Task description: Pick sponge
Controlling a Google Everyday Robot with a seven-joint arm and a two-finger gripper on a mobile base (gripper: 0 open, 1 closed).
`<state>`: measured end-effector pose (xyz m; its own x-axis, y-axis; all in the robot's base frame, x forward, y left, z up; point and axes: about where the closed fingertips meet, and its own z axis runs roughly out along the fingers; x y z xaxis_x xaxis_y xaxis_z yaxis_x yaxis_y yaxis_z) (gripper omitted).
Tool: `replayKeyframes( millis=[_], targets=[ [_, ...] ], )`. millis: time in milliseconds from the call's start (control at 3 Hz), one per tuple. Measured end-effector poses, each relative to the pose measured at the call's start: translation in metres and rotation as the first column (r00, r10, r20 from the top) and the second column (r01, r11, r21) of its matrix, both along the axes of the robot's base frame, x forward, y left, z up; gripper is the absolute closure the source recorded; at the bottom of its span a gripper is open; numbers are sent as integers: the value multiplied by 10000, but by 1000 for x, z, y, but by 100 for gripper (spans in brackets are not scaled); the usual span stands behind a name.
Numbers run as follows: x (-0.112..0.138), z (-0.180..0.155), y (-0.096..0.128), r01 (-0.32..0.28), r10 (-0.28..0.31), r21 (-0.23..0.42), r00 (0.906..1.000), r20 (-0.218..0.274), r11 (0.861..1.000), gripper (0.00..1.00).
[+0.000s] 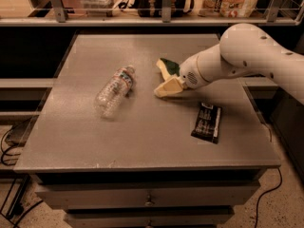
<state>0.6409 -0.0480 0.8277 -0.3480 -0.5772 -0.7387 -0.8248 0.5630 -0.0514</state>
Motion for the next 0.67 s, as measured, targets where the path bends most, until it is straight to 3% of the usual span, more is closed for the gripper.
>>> replayKeyframes(
  millis=[667],
  targets=[
    [1, 5, -1, 52, -52, 15, 10000, -26, 10000, 87]
  ],
)
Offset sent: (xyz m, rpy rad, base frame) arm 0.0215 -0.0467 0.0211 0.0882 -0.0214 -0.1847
